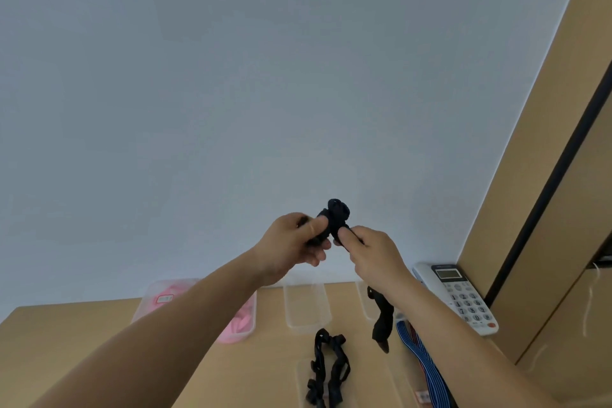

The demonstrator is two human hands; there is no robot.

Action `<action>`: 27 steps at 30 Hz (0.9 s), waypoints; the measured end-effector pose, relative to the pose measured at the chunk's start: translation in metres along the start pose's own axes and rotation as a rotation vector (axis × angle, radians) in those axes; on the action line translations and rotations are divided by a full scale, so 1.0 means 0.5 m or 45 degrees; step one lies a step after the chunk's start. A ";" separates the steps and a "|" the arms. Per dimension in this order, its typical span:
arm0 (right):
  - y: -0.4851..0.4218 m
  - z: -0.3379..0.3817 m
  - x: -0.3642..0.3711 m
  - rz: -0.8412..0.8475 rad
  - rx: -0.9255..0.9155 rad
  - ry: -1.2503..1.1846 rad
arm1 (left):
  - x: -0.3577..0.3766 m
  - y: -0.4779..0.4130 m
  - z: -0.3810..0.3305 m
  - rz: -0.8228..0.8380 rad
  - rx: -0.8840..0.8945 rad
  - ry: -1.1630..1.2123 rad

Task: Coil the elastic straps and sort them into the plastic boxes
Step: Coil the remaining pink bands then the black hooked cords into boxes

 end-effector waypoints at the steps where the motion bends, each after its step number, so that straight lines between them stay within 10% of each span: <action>1: -0.002 -0.004 0.001 0.011 0.066 -0.123 | -0.002 0.001 -0.009 -0.040 0.107 -0.245; 11: 0.007 0.008 0.042 0.023 0.309 -0.626 | 0.065 0.025 -0.040 -0.134 1.026 -1.695; 14: 0.002 0.000 0.028 -0.046 0.290 -0.769 | 0.051 0.022 -0.039 -0.137 0.939 -1.344; 20: 0.004 -0.005 0.005 0.018 0.138 -0.757 | 0.014 -0.001 0.014 0.089 -0.205 0.206; 27: 0.008 -0.009 0.031 0.150 0.292 -0.718 | 0.011 -0.001 -0.008 0.065 0.007 0.221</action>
Point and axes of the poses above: each hand's wrist, its own y-axis away from the middle knuckle, its own x-axis out of the palm, z = x × y, the point moved 7 cm from there along -y, towards the middle knuckle, and after that the axes turned 14 degrees about y, right-handed, at the moved point
